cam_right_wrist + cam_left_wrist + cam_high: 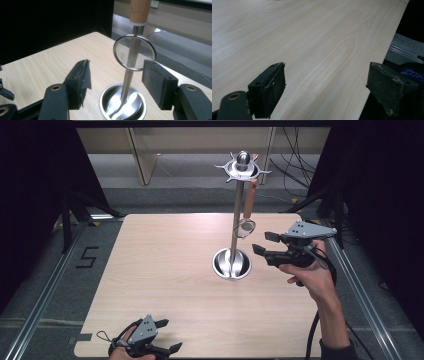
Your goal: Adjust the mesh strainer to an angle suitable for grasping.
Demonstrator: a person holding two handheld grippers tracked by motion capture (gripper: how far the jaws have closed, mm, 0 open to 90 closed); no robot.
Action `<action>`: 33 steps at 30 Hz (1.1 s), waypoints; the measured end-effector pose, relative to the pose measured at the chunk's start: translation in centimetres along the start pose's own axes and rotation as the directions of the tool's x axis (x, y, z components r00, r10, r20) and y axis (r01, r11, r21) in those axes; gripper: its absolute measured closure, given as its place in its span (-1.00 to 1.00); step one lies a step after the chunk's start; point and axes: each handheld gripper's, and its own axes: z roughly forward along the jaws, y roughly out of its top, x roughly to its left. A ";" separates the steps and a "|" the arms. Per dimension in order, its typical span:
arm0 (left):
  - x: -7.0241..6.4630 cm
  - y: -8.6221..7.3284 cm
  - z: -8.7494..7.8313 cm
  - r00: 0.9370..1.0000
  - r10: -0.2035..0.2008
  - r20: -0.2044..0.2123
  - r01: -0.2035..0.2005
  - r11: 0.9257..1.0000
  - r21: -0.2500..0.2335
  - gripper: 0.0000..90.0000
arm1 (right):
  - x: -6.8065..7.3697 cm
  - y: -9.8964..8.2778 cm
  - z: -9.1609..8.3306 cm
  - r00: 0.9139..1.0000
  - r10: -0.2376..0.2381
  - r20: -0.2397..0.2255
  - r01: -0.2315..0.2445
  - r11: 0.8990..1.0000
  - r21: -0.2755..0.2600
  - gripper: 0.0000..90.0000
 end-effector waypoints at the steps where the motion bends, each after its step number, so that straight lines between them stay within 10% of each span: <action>1: 0.0 0.0 0.0 1.000 0.000 0.000 0.000 1.000 0.000 -0.67 | 0.0 0.0 0.0 1.000 0.000 0.000 0.000 1.000 0.000 -0.12; 33: 0.1 0.2 -0.1 1.000 0.013 0.009 -0.013 1.000 0.003 -0.67 | -0.5 -2.5 0.5 0.999 0.034 -0.005 -0.034 0.996 0.077 -0.14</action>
